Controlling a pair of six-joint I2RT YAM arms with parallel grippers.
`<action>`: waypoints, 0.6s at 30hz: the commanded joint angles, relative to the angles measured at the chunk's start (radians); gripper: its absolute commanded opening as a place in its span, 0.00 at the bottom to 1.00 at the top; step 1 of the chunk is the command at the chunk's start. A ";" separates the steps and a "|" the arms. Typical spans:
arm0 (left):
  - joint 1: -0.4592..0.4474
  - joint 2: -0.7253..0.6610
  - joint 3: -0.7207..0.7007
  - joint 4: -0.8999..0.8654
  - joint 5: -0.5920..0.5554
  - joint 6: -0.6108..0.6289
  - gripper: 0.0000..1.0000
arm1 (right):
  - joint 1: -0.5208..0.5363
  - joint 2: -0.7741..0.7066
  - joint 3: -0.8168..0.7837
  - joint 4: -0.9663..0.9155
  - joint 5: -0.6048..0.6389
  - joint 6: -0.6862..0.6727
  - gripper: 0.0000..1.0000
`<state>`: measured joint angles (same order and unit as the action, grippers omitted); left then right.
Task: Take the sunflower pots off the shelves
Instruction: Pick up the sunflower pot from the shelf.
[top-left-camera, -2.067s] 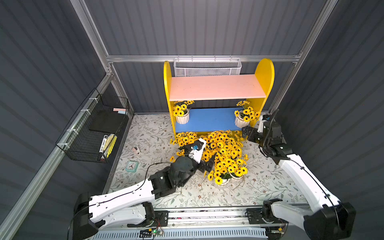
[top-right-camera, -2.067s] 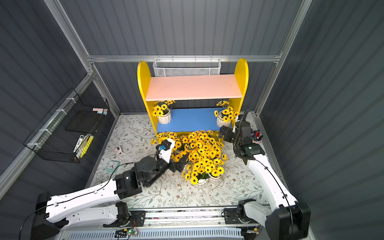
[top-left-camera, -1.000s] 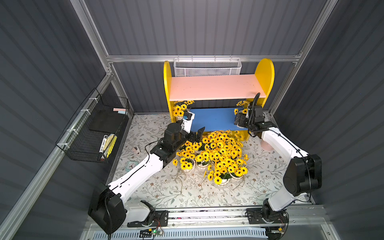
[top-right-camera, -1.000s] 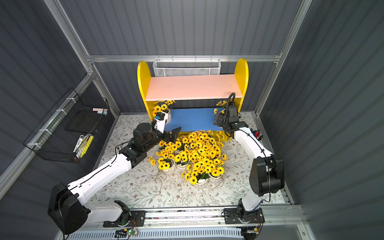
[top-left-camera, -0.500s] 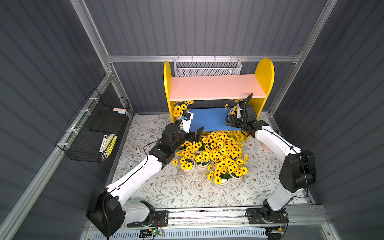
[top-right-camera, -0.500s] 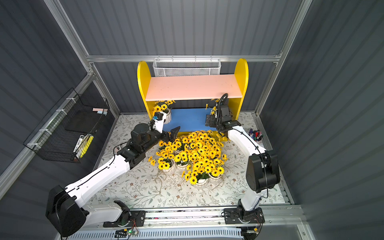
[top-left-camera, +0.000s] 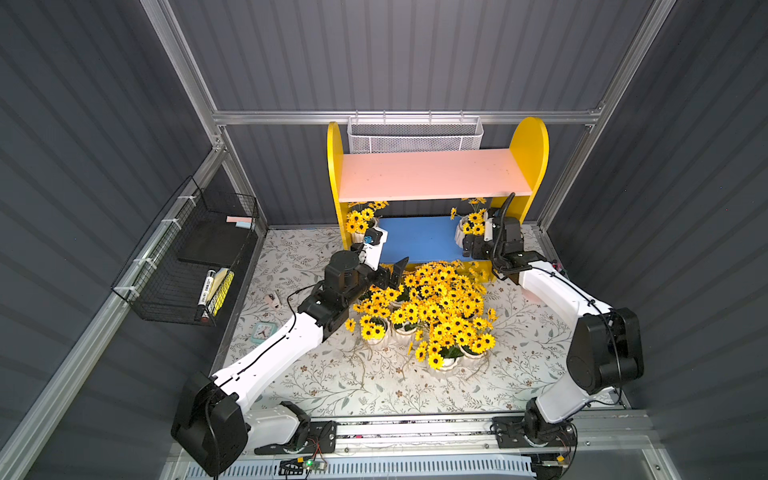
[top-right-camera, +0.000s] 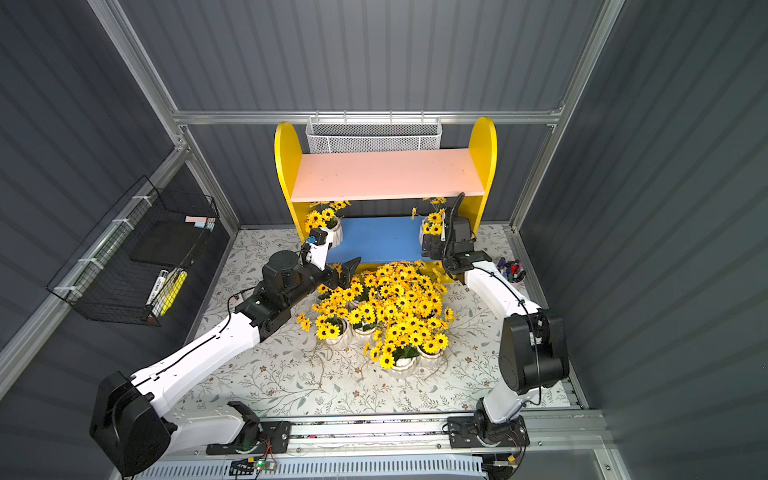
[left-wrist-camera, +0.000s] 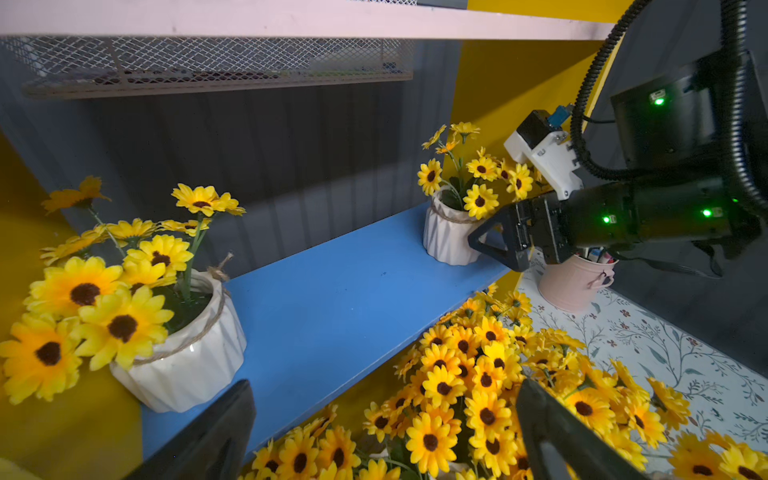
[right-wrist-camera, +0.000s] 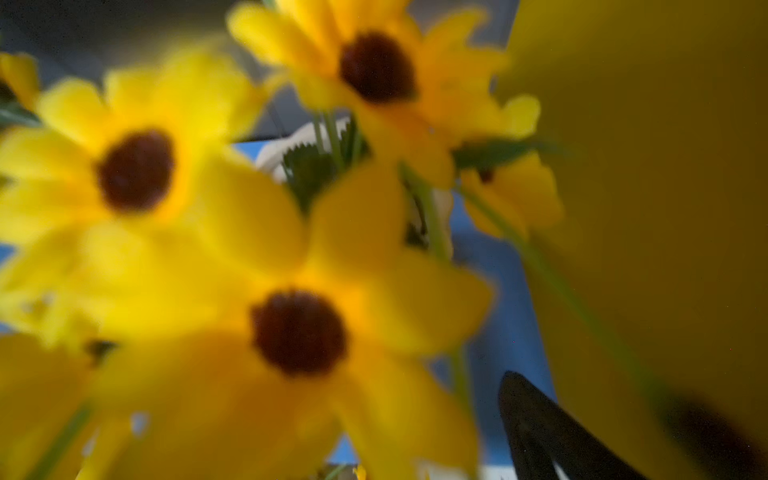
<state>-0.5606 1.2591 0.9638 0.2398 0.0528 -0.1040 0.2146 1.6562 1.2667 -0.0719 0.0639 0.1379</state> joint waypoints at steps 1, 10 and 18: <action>0.007 -0.047 -0.034 0.071 0.063 0.018 0.99 | 0.002 0.037 -0.027 0.167 -0.080 -0.137 0.99; 0.007 -0.066 -0.055 0.090 0.065 0.027 0.99 | -0.017 0.105 -0.009 0.262 -0.051 -0.132 0.99; 0.007 -0.065 -0.057 0.089 0.062 0.033 0.99 | -0.028 0.171 -0.010 0.403 -0.122 -0.096 0.99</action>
<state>-0.5606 1.2171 0.9199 0.3016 0.1047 -0.0937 0.1921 1.7855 1.2549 0.2512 -0.0204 0.0326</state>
